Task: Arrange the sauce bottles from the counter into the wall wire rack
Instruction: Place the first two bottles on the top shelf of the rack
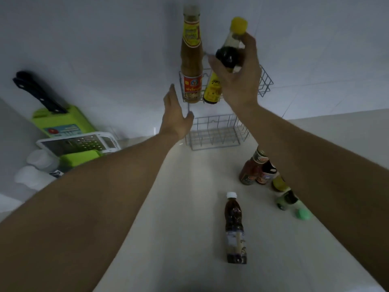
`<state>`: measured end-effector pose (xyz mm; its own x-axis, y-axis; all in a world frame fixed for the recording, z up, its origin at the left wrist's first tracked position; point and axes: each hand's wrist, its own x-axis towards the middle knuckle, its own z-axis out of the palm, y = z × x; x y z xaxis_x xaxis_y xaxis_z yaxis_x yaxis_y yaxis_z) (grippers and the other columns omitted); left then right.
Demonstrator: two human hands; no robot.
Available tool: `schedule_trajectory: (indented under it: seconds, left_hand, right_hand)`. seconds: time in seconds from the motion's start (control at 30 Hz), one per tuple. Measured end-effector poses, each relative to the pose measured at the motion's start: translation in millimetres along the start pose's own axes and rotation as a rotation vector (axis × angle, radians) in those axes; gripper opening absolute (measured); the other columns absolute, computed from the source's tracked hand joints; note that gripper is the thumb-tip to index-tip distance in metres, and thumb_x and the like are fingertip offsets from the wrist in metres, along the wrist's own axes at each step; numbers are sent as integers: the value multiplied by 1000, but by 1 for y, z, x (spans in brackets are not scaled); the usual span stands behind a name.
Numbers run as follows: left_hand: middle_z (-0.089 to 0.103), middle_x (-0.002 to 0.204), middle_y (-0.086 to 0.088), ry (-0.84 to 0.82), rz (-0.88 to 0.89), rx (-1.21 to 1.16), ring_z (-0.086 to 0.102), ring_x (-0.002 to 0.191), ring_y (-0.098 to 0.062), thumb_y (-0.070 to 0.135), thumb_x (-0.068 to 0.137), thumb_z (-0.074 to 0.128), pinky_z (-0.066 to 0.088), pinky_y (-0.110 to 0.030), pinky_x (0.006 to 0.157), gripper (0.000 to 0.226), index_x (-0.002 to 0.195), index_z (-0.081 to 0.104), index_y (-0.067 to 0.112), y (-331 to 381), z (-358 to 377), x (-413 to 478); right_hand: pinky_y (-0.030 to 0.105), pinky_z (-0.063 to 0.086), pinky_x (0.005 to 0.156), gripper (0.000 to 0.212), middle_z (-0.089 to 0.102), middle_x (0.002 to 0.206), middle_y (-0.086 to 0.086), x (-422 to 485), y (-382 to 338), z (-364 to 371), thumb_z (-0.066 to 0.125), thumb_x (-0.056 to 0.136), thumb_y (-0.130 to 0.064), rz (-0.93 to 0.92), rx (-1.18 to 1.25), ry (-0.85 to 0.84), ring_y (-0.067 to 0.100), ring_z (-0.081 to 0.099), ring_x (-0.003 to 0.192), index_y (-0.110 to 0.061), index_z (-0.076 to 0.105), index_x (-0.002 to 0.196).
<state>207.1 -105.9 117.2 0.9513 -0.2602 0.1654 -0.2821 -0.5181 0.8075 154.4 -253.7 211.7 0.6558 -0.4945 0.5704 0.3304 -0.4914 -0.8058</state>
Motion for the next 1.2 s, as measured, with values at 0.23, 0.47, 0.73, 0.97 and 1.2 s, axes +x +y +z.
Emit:
schedule_trajectory:
  seconds: [0.23, 0.47, 0.73, 0.97, 1.2]
  left_hand:
    - [33, 157, -4, -71, 30, -59, 37, 141, -23, 9, 87, 64, 33, -41, 118, 89, 158, 11, 18, 16, 1, 18]
    - [31, 158, -4, -124, 32, -49, 37, 141, -24, 7, 86, 65, 33, -38, 117, 94, 158, 6, 19, 19, -3, 15]
    - [32, 156, -4, -131, 47, -44, 40, 138, -23, 8, 85, 67, 37, -37, 114, 93, 157, 10, 21, 16, -3, 15]
    - [27, 157, -3, -151, 34, -75, 36, 141, -21, 6, 83, 69, 34, -34, 116, 101, 158, 3, 21, 14, 0, 13]
    - [11, 161, -5, -71, 21, -47, 31, 142, -23, 10, 87, 67, 33, -26, 110, 98, 157, -2, 18, 15, 7, -16]
  right_hand:
    - [16, 54, 86, 62, 74, 106, -1, 43, -3, 9, 76, 82, -40, -88, -25, 43, 5, 70, 97, -11, 53, 132]
    - [12, 54, 85, 61, 67, 125, 0, 56, 12, 22, 73, 87, -39, 19, -101, -204, 9, 66, 105, -17, 52, 140]
    - [43, 60, 88, 54, 72, 115, -4, 43, 32, 19, 59, 83, -61, 197, -69, -295, 12, 70, 105, -31, 63, 127]
    - [45, 59, 89, 49, 70, 116, -6, 37, 31, 22, 56, 91, -56, 266, -72, -353, 13, 68, 105, -26, 60, 129]
    - [38, 42, 107, 75, 50, 145, 12, 20, 14, 17, 52, 93, -60, 308, -291, -255, 25, 48, 133, -14, 37, 150]
